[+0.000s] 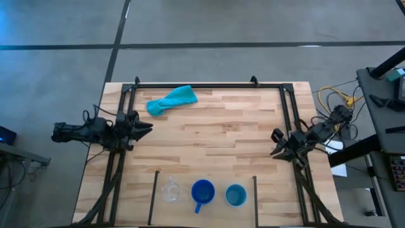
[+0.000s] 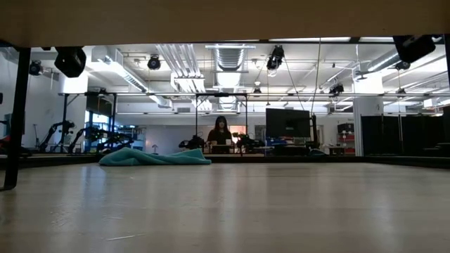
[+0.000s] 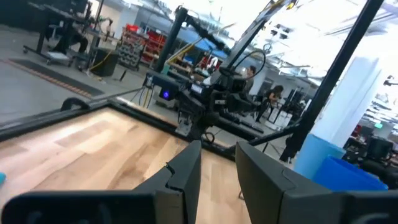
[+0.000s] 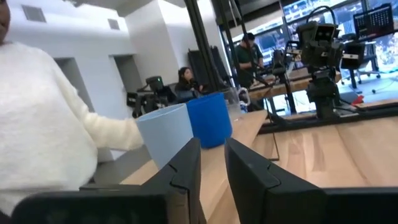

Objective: Stack small to large cups/mugs on shelf
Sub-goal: Return to Home Position

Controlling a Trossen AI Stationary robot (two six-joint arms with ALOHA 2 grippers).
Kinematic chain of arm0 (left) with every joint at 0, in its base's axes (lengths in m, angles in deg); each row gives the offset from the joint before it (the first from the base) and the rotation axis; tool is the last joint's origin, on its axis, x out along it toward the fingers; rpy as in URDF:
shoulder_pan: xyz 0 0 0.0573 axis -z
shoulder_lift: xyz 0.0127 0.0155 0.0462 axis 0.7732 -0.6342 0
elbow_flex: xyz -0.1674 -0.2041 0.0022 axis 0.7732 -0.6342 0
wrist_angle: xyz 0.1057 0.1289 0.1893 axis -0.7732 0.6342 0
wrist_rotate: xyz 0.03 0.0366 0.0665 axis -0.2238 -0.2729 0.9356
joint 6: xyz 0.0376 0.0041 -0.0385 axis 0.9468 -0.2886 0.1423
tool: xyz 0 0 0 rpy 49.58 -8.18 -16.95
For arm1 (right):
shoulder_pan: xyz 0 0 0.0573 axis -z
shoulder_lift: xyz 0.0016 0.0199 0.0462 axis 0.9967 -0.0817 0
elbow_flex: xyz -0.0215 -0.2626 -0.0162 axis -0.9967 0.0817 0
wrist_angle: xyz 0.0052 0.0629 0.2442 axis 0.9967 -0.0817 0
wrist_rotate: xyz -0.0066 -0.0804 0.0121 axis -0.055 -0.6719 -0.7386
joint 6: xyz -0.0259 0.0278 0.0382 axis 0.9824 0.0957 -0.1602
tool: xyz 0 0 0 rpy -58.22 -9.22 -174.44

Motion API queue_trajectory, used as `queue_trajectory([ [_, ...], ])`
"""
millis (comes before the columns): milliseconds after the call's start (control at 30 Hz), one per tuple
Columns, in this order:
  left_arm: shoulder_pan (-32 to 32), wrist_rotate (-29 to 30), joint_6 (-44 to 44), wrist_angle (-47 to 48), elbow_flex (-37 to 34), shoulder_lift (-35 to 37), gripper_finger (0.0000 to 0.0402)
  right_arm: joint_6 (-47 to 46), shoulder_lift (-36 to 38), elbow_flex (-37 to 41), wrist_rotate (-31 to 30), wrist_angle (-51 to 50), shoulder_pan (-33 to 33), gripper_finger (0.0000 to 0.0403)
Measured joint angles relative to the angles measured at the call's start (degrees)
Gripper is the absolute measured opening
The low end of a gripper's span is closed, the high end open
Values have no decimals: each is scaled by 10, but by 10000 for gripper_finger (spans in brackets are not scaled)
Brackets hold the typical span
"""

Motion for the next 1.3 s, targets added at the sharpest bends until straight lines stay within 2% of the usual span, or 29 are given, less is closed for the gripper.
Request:
queue_trajectory([
  [133,0,-4,-4,-1,-6,1,86,-10,0,38,-3,55,0,71],
  [400,0,-12,-4,-3,-20,3,86,-4,0,37,-5,58,1,77],
  [700,0,-17,-5,-110,-89,4,86,-4,0,37,-5,58,1,68],
  [1000,0,-17,-6,-119,-103,5,86,-7,0,37,-5,57,1,78],
  [1200,0,-3,-4,-119,-104,1,86,20,0,37,-6,56,1,77],
  [1300,0,24,-4,-119,-104,0,86,34,0,37,-34,58,2,73],
])
